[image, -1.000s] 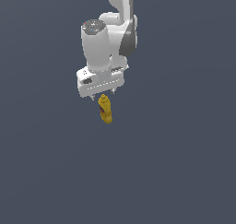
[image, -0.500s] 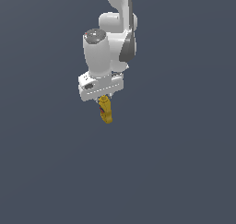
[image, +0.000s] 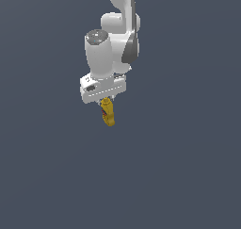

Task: Pick up the object and move it to a goal position.

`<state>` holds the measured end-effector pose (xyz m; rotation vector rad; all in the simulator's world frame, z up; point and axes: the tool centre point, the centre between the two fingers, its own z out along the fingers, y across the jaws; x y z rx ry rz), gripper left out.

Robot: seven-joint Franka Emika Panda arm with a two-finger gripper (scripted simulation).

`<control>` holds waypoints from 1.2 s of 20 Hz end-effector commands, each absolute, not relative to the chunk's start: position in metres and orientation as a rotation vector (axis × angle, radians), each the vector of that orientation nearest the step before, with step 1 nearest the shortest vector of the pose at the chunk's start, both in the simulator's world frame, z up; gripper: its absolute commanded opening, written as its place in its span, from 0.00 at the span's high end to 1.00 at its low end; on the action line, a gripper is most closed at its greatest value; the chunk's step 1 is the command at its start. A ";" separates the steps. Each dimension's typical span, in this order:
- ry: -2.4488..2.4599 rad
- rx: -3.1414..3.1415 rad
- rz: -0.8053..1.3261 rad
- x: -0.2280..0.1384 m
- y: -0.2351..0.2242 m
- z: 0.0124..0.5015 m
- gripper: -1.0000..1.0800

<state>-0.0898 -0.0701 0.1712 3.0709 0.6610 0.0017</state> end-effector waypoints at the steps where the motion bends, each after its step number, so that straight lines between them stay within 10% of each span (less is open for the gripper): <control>1: 0.661 3.071 0.002 -0.089 -0.070 0.172 1.00; 24: 0.663 3.071 0.000 -0.015 -0.108 0.214 1.00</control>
